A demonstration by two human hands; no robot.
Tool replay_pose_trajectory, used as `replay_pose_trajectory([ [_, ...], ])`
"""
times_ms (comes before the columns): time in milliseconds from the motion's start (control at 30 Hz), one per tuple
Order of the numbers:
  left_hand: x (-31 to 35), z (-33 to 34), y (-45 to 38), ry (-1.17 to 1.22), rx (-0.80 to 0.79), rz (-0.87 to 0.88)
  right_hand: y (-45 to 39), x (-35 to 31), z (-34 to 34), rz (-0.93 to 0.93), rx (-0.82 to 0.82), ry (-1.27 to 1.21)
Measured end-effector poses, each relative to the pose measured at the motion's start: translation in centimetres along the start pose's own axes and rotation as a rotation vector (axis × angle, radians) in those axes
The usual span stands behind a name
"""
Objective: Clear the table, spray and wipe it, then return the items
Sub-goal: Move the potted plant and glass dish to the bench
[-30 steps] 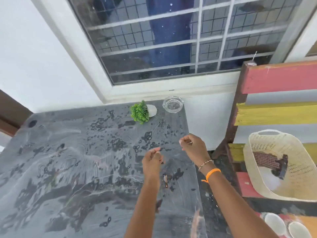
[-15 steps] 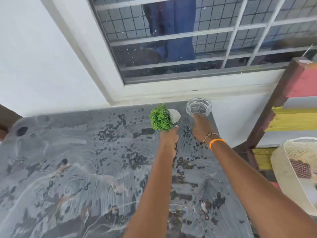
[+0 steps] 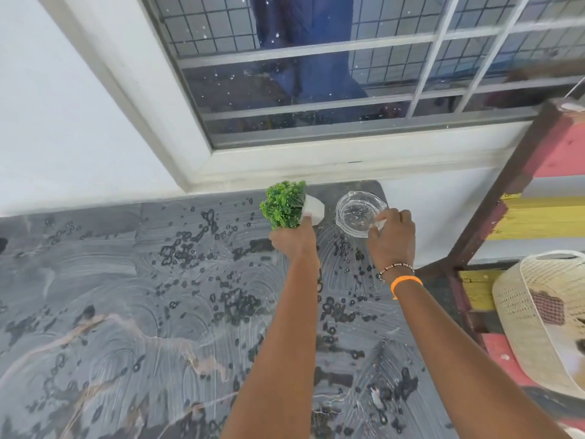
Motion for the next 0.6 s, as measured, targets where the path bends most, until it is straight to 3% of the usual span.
replay_pose_trajectory([
  [100, 1.0, 0.4, -0.9, -0.089, 0.029, 0.142, -0.6, 1.3, 0.3, 0.141, -0.049, -0.101],
  [233, 1.5, 1.0, -1.5, -0.168, 0.051, 0.179, -0.7, 2.5, 0.7, 0.321, -0.042, -0.230],
  [467, 2.1, 2.3, -1.1, -0.213, 0.113, 0.038, -0.9, 3.1, 1.8, 0.418, -0.048, -0.312],
  [600, 3.0, 3.8, -1.1, -0.233, 0.129, 0.061, -0.8, 3.2, 2.0, 0.441, -0.049, -0.352],
])
Point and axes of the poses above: each hand's wrist, its own y-axis away from the middle knuckle, its own z-axis out of the palm, x = y × z, the point moved 5 cm from there along -y, towards the middle knuckle, and after that the axes turned 9 degrees about x, right-handed, at the moved point
